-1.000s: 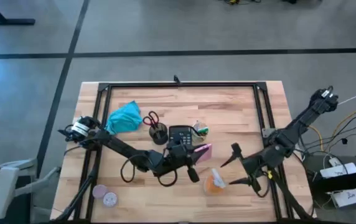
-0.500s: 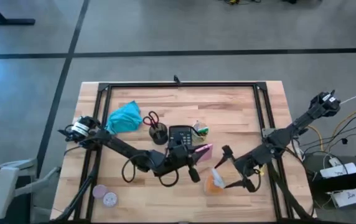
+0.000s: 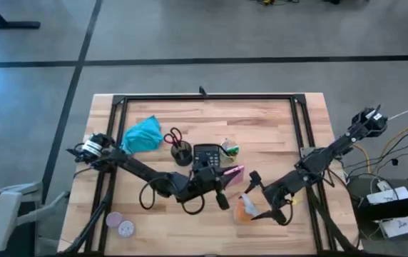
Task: Apply microfiber cloth
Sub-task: Spray the back and front of the cellphone with the orange spray bottle
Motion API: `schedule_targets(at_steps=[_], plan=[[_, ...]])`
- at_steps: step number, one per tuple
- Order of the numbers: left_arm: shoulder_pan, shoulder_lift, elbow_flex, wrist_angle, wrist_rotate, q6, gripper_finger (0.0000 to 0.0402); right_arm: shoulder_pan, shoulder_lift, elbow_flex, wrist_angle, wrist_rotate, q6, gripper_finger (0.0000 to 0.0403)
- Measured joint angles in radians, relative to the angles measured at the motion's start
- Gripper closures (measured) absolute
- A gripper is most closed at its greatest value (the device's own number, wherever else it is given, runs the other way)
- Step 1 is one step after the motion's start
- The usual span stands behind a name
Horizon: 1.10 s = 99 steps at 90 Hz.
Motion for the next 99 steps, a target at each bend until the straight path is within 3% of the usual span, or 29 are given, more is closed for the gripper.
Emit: schedule_targets(at_steps=[17,47,68,85,99], plan=[[0.0,-0.002,0.011,-0.002,-0.004,0.018,0.0389,-0.002,0.002,0.0,0.005,-0.001,-0.019,0.0041],[-0.056,-0.028,0.013,0.001,-0.19,0.117,0.0389,-0.002,0.006,0.0,0.018,-0.003,-0.031,0.0041],[-0.065,-0.028,0.013,-0.005,-0.239,0.081,0.0389,-0.002,0.006,0.0,0.039,-0.002,-0.044,0.0052],[-0.064,-0.027,0.013,-0.013,-0.263,0.087,0.0389,-0.003,0.008,0.0,0.038,0.005,-0.044,0.0099],[-0.062,-0.028,0.013,-0.011,-0.265,0.111,0.0389,-0.002,0.011,0.0,0.029,0.026,-0.026,0.0182]])
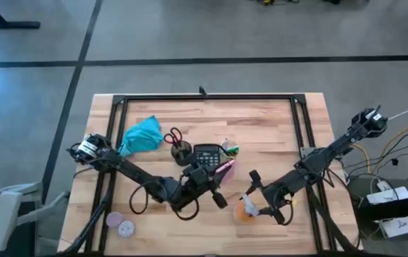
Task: Apply microfiber cloth
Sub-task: Spray the back and front of the cellphone with the orange spray bottle
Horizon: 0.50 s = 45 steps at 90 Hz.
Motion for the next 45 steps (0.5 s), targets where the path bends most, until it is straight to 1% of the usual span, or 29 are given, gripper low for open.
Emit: schedule_targets(at_steps=[8,11,20,28,34,45], plan=[[0.004,0.0,0.0,0.001,0.001,0.014,0.0389,0.0,0.0,0.001,-0.016,0.003,-0.005,0.0239],[0.006,0.0,0.0,0.002,0.0,0.021,0.0389,0.0,0.0,0.001,-0.026,0.011,-0.014,0.0252],[0.017,0.0,0.0,0.003,0.002,0.076,0.0389,-0.002,0.0,0.001,-0.041,0.017,-0.017,0.0252],[0.026,-0.004,0.0,0.002,0.003,0.09,0.0389,0.0,0.0,0.001,-0.047,0.017,-0.031,0.0252],[0.027,-0.016,0.0,-0.007,0.01,0.108,0.0389,0.0,-0.001,0.001,-0.05,0.042,-0.022,0.0232],[0.019,-0.049,0.0,-0.079,0.006,0.126,0.0389,-0.005,-0.002,0.002,-0.047,0.062,0.044,0.0157]])
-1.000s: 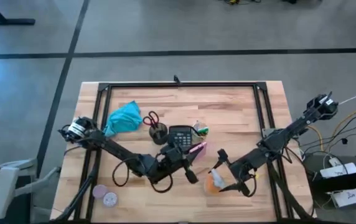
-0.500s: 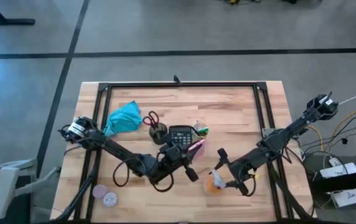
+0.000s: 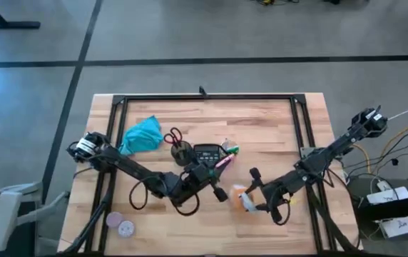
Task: Apply microfiber cloth
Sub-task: Spray the back and front of the cellphone with the orange spray bottle
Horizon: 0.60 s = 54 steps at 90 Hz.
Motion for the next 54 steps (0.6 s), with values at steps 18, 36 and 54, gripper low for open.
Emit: schedule_targets(at_steps=[18,36,54], plan=[[-0.021,-0.088,-0.001,-0.351,0.005,-0.167,0.0389,0.0,0.0,0.019,-0.007,-0.002,0.035,0.0069],[-0.028,-0.156,-0.069,-0.483,0.008,-0.291,0.0389,0.0,0.002,0.033,-0.004,-0.009,0.035,0.005],[-0.031,-0.217,-0.171,-0.48,0.067,-0.33,0.0389,0.0,0.002,0.033,-0.004,-0.01,0.034,0.0049]])
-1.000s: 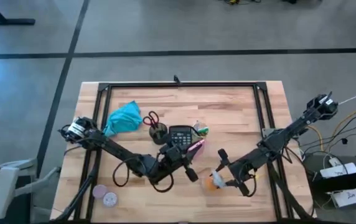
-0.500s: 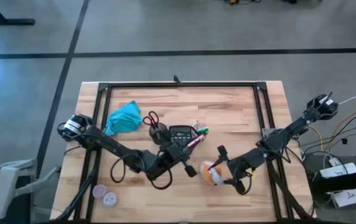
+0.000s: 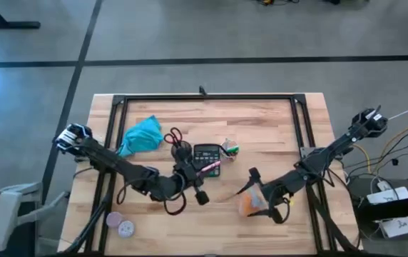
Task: Apply microfiber cloth
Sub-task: Spray the back and front of the cellphone with the orange spray bottle
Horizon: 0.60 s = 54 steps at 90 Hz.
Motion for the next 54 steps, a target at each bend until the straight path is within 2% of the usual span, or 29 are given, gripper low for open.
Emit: schedule_targets(at_steps=[54], plan=[[-0.006,-0.019,-0.079,0.009,0.004,0.022,0.0389,0.0,0.0,0.0,0.0,0.001,-0.002,0.0048]])
